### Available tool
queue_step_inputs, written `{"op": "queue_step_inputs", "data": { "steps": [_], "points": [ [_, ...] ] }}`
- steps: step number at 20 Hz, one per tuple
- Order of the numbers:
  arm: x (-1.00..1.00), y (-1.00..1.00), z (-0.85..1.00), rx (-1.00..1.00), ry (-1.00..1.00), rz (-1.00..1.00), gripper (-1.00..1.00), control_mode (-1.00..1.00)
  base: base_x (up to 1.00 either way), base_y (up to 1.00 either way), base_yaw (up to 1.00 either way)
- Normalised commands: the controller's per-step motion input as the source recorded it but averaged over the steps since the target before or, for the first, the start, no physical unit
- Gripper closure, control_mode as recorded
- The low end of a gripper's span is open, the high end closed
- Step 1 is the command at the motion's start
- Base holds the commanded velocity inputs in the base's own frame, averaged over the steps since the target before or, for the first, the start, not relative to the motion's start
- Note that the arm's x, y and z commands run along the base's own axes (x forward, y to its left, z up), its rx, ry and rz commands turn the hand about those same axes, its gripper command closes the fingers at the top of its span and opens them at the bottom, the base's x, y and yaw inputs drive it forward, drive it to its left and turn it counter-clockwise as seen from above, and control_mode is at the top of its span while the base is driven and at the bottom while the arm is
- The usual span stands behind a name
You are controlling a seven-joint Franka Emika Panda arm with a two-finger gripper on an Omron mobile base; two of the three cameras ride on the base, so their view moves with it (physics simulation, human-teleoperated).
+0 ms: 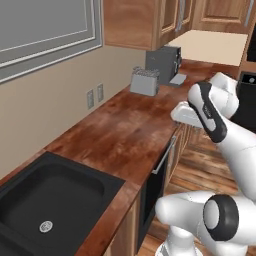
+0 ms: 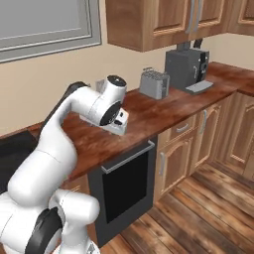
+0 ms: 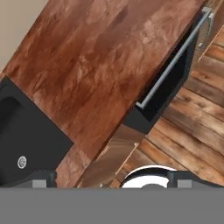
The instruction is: Open the dishwasher door and pull out the top rack.
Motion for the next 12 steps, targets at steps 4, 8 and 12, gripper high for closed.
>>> {"op": "queue_step_inputs", "data": {
  "steps": [4, 8, 12],
  "points": [
    [0.30, -1.00, -0.86, 0.36, 0.00, -0.01, -1.00, -1.00, 0.00, 0.00, 0.00],
    [0.37, -0.98, -0.81, 0.37, 0.01, 0.00, -1.00, -1.00, 0.00, 0.00, 0.00],
    [0.31, -0.71, -0.90, 0.35, 0.01, 0.00, -1.00, -1.00, 0.00, 0.00, 0.00]
  ]
}}
